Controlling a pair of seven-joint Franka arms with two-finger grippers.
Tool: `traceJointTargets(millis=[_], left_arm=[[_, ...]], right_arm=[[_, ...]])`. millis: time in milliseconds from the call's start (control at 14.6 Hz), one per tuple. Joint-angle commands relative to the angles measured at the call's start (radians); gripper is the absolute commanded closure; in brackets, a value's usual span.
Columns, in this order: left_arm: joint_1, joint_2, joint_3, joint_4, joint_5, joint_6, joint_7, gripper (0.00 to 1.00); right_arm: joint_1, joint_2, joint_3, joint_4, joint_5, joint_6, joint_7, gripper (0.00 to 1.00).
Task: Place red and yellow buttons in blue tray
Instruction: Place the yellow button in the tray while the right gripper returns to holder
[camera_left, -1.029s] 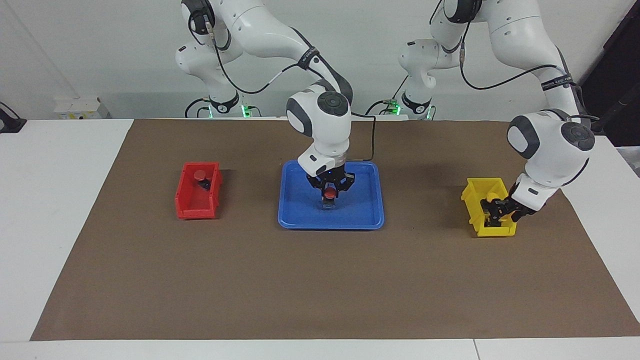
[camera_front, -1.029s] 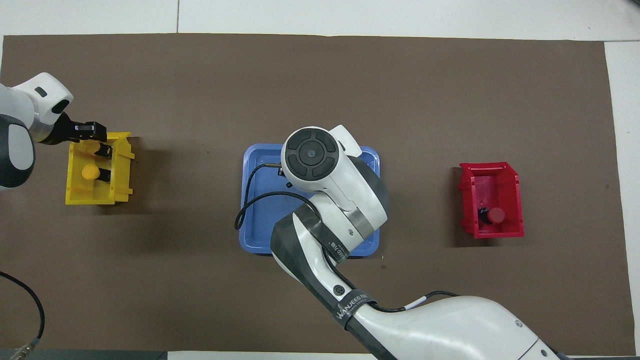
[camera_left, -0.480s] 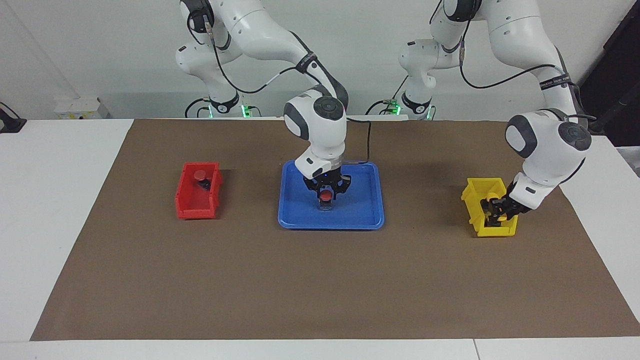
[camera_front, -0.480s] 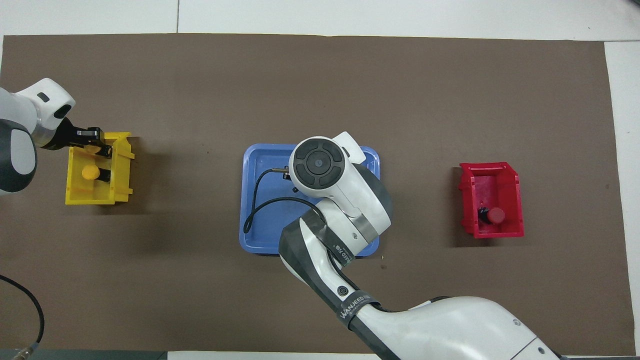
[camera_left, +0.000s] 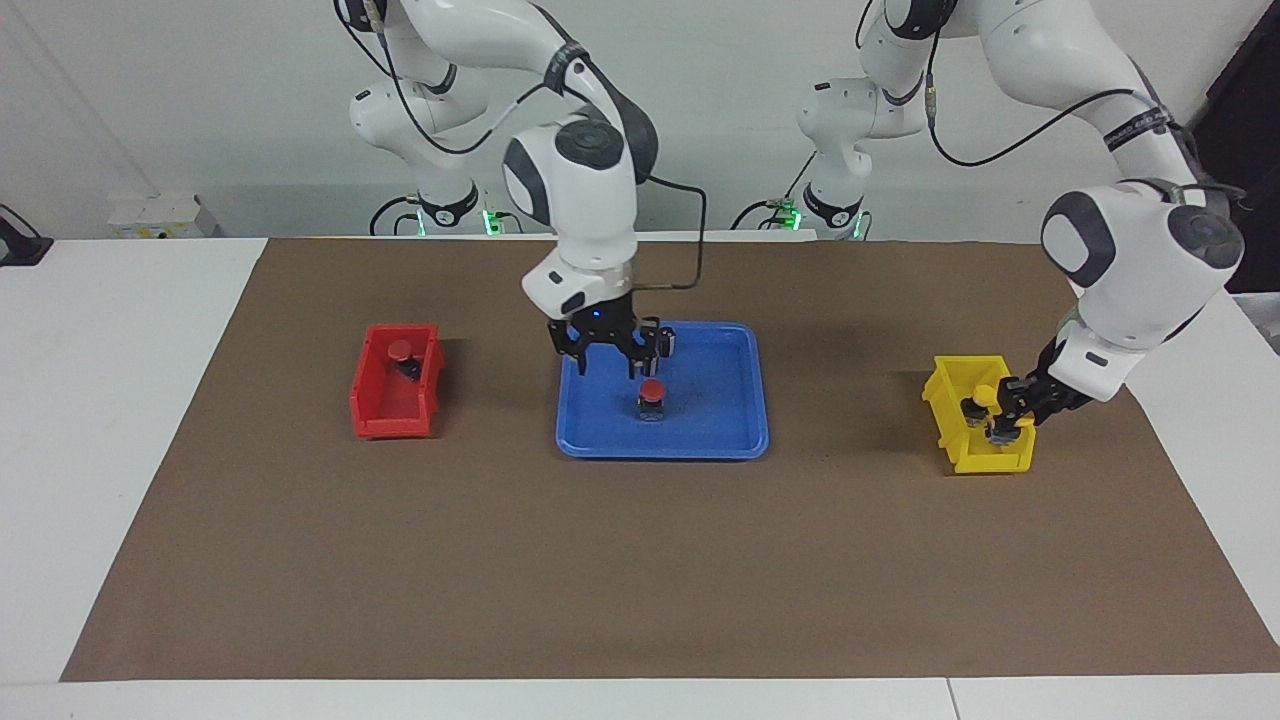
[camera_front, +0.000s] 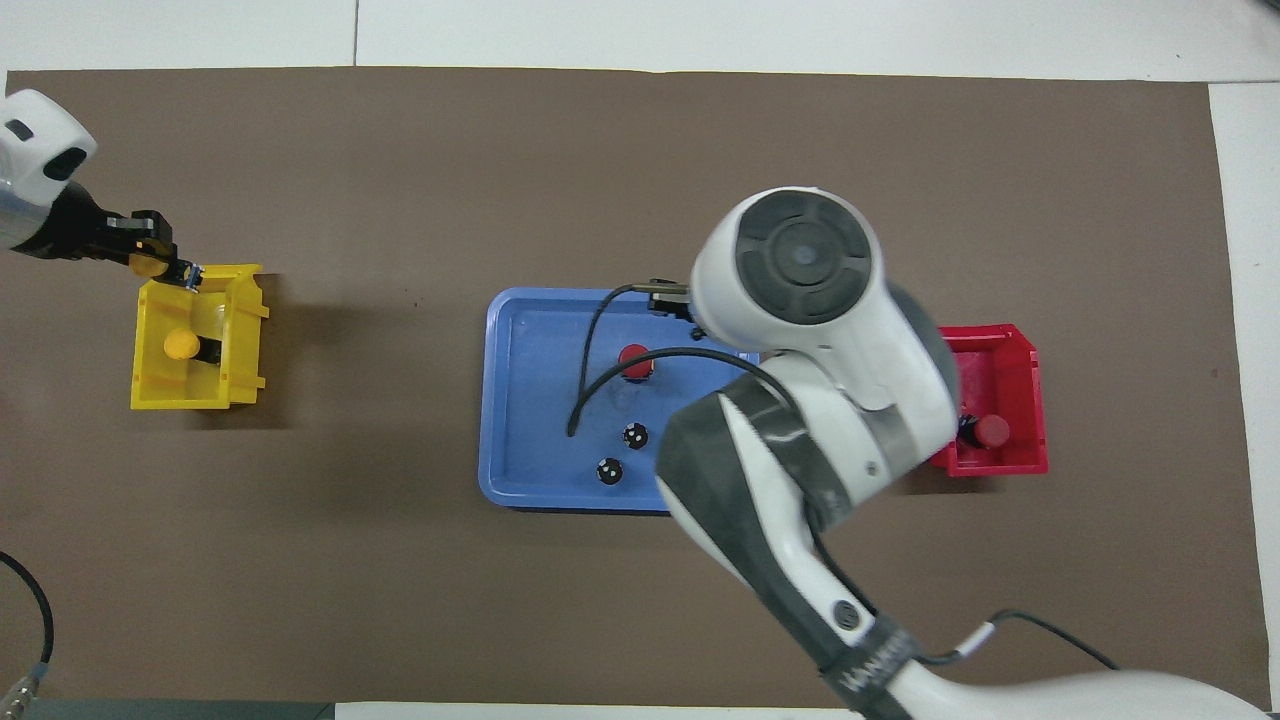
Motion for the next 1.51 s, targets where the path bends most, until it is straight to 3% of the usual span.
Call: traceJointTargets(millis=[0,137,275,549,824,1235,1304,1441], left_arm=[[-0.161,0.024,0.002,0.030,-0.010,0.034,-0.268,0.99],[-0.299,0.008,0.001,-0.022,-0.017,0.071,-0.362,0.98],[-0.414,0.001,0.001,-0.123,-0.047,0.202,-0.428,0.98],[-0.569,0.013,0.001,-0.193,-0.066,0.306,-0.506,0.98],[-0.634,0.051,0.001,-0.231,-0.093,0.400,-0.548,0.98],[-0.672,0.061,0.002,-0.251,-0.093,0.318,-0.571,0.98],[-0.671,0.060,0.002,-0.251,-0.093,0.315,-0.571,0.93],[-0.671,0.057,0.002,-0.248,-0.093,0.306,-0.569,0.43]], right_arm=[[-0.140,-0.307,0.011,-0.383,0.039,0.050,-0.258,0.29],[-0.258,-0.406,0.006,-0.508,0.073,0.060,-0.459,0.29],[-0.358,-0.432,0.005,-0.569,0.096,0.102,-0.604,0.29],[-0.432,-0.389,0.005,-0.599,0.096,0.148,-0.635,0.32],[-0.462,-0.340,0.003,-0.666,0.096,0.302,-0.679,0.34],[-0.468,-0.314,0.005,-0.708,0.096,0.341,-0.678,0.36],[-0.470,-0.320,0.003,-0.720,0.096,0.341,-0.679,0.37],[-0.478,-0.322,0.003,-0.726,0.096,0.341,-0.682,0.37]])
